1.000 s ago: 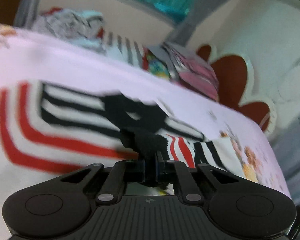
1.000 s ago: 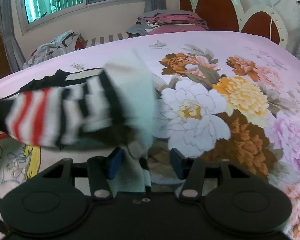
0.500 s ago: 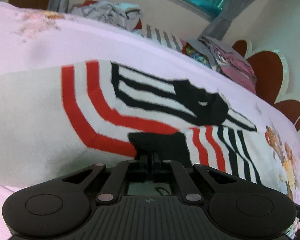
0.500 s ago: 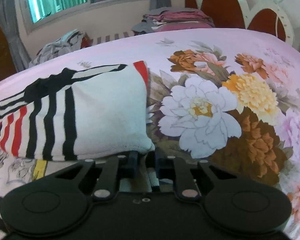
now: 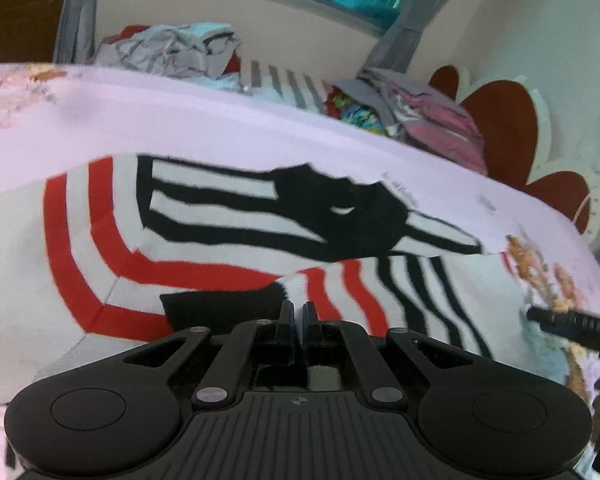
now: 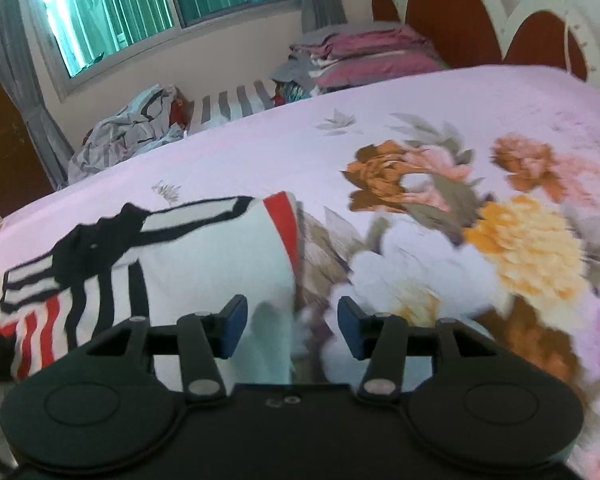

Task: Fold small clothes

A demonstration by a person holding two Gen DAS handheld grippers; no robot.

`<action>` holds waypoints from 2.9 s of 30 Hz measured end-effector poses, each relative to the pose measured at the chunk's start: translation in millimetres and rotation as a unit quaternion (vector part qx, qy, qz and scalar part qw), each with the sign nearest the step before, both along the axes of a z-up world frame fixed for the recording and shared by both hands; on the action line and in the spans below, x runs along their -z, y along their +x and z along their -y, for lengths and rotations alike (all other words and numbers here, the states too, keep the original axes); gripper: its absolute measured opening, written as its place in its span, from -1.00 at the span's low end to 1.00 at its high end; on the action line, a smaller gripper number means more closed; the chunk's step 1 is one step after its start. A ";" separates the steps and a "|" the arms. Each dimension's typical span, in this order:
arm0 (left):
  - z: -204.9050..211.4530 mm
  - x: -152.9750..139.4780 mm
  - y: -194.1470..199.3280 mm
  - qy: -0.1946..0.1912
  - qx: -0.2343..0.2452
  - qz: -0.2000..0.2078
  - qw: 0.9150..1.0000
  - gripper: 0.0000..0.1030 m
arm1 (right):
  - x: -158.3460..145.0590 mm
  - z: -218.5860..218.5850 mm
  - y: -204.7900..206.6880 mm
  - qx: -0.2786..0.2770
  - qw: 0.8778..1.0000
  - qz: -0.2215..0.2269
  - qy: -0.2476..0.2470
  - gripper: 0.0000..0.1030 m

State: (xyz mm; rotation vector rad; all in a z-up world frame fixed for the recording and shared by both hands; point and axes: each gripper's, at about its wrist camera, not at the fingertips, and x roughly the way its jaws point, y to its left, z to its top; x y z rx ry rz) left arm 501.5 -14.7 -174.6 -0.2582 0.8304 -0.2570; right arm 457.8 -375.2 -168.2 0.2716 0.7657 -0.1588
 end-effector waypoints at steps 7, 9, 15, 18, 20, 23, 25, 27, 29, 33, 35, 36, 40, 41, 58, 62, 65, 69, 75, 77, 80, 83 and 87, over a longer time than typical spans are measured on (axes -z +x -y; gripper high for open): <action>-11.4 24.5 9.1 -0.029 -0.017 -0.028 0.999 -0.99 | 18.2 6.7 56.8 0.004 0.999 -0.015 0.034 -0.32; -12.5 27.3 12.3 -0.041 -0.021 -0.036 0.998 -0.99 | 19.7 6.0 60.6 0.001 0.999 -0.012 0.040 -0.56; -5.9 27.7 10.3 -0.015 -0.008 -0.019 1.000 -0.99 | 24.4 5.4 56.2 0.015 1.000 -0.003 -0.022 -0.80; -6.8 25.2 9.5 -0.016 -0.008 -0.021 1.000 -0.99 | 15.4 -11.6 52.6 0.006 0.997 0.004 -0.072 -0.68; -9.1 18.8 7.4 -0.014 -0.013 -0.024 1.000 -0.99 | 5.3 -18.0 44.6 0.000 0.996 0.021 -0.083 -0.53; -14.6 11.4 0.6 -0.012 -0.021 -0.023 0.999 -0.99 | -5.4 -37.6 28.3 -0.033 0.996 0.031 -0.075 -0.33; -19.4 9.3 -4.3 -0.006 -0.024 -0.028 0.999 -0.73 | -7.8 -56.6 19.1 -0.064 0.994 0.031 -0.084 -0.30; -26.8 5.7 -13.1 -0.006 -0.029 -0.028 0.999 0.31 | -8.5 -75.6 9.2 -0.086 0.992 0.030 -0.089 -0.27; -34.5 -0.8 -26.6 0.010 -0.053 -0.006 0.999 0.78 | -5.1 -90.7 2.9 -0.101 0.991 0.021 -0.087 -0.19; -61.2 -9.4 -44.8 0.017 -0.072 0.002 0.997 0.78 | 12.1 -112.2 -2.8 -0.121 0.988 -0.019 -0.099 -0.14; -80.7 -11.5 -54.4 0.013 -0.096 0.001 0.995 0.78 | 13.0 -118.7 -7.3 -0.119 0.988 -0.019 -0.099 -0.14; -92.2 -12.3 -60.2 0.013 -0.109 0.000 0.994 0.78 | 9.8 -123.4 -9.8 -0.121 0.988 -0.015 -0.095 -0.14; -135.8 -7.6 -81.1 0.012 -0.156 -0.007 0.988 0.78 | 0.0 -147.8 -15.1 -0.138 0.987 0.004 -0.078 -0.02; -150.1 -5.4 -88.1 0.010 -0.173 -0.011 0.985 0.78 | -0.6 -157.1 -15.1 -0.146 0.986 0.006 -0.077 -0.02; -317.7 31.3 -141.7 -0.072 -0.367 -0.030 0.927 0.78 | -13.3 -277.5 -17.8 -0.236 0.970 0.024 -0.049 -0.01; -333.2 37.6 -125.2 -0.084 -0.374 -0.006 0.924 0.77 | -7.2 -286.2 -9.7 -0.227 0.972 0.015 -0.055 -0.01; -341.5 39.7 -112.4 -0.082 -0.379 0.008 0.922 0.45 | -1.5 -289.7 -2.1 -0.218 0.974 0.009 -0.055 -0.01; -356.8 44.7 -105.4 -0.089 -0.395 0.015 0.914 -0.27 | 3.0 -294.1 5.3 -0.205 0.977 0.007 -0.059 -0.01; -352.2 37.0 -104.1 -0.095 -0.371 0.026 0.924 -0.76 | 25.0 -296.8 16.6 -0.199 0.977 -0.025 -0.077 0.00; -341.5 24.0 -100.7 -0.091 -0.346 0.043 0.933 -0.76 | 22.0 -297.1 17.4 -0.200 0.976 -0.028 -0.077 0.00; -315.7 -2.5 -91.2 -0.089 -0.299 0.076 0.947 -0.76 | 11.9 -286.9 13.1 -0.189 0.981 -0.015 -0.043 -0.02; -274.6 -29.6 -78.0 -0.091 -0.232 0.107 0.962 -0.76 | -0.2 -274.8 3.6 -0.181 0.983 0.001 -0.024 -0.01; -198.5 -53.6 -54.9 -0.113 -0.126 0.125 0.978 -0.76 | -16.9 -250.4 -10.0 -0.164 0.986 0.019 -0.014 0.01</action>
